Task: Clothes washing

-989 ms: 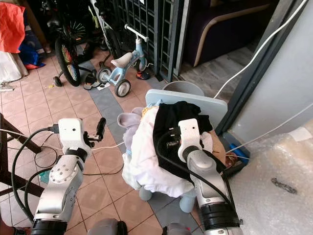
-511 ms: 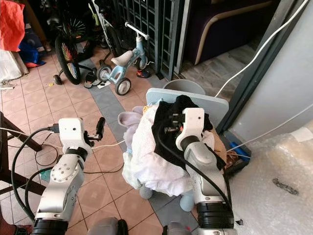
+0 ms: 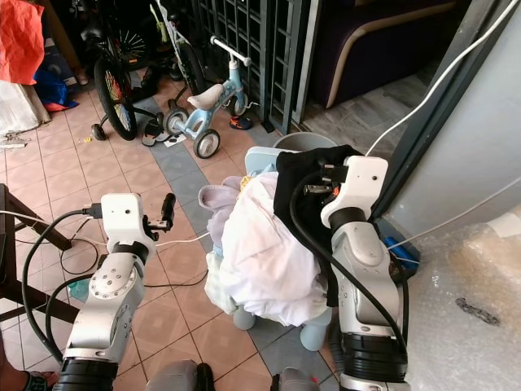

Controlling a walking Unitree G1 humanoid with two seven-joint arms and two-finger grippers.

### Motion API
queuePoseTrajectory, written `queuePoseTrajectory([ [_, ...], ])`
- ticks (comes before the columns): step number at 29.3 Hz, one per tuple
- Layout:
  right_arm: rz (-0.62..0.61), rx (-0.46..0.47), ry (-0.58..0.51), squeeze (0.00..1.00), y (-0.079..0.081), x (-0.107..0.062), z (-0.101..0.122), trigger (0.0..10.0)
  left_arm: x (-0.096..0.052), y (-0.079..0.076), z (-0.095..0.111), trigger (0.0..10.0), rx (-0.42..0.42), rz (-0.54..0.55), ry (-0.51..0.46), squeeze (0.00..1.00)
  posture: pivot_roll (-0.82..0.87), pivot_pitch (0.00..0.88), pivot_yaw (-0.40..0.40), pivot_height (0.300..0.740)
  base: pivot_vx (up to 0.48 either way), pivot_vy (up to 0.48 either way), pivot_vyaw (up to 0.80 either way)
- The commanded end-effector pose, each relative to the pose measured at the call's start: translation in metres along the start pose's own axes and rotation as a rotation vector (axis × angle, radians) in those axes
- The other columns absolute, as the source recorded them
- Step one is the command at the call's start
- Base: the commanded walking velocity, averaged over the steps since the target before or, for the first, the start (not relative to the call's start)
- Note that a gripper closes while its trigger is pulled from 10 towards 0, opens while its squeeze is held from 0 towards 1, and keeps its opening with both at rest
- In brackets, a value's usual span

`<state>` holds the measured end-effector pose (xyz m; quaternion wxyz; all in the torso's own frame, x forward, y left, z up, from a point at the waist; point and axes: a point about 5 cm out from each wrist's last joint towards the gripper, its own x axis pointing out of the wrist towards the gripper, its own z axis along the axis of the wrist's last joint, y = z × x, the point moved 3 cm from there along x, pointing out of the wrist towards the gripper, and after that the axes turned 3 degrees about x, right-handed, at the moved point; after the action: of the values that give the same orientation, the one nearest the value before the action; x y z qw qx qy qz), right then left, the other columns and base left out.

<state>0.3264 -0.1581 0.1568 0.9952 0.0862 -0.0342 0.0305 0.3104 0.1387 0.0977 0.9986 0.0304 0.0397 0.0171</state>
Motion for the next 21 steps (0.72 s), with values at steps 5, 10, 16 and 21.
queuePoseTrajectory([
  [5,0.014,-0.034,-0.038,0.00,0.006,0.002,0.009,4.7,-0.001,0.006,-0.008,10.0,0.006,0.035,0.031,0.00,-0.02,0.030,0.032,0.740,-0.279,0.000,0.00],
  [10,-0.016,-0.059,-0.033,0.00,0.001,0.004,0.008,10.0,-0.002,0.006,-0.008,10.0,0.004,0.032,0.031,0.00,-0.02,0.032,0.034,0.740,-0.277,0.000,0.00],
  [16,-0.035,-0.075,-0.041,0.00,-0.002,0.005,0.009,10.0,0.000,0.008,-0.008,10.0,0.007,0.039,0.030,0.00,-0.03,0.032,0.037,0.740,-0.270,0.000,0.00],
  [21,-0.058,-0.078,-0.024,0.00,-0.005,0.006,0.006,10.0,0.000,0.006,-0.007,10.0,0.004,0.031,0.026,0.00,-0.03,0.031,0.039,0.740,0.000,0.000,-0.16],
])
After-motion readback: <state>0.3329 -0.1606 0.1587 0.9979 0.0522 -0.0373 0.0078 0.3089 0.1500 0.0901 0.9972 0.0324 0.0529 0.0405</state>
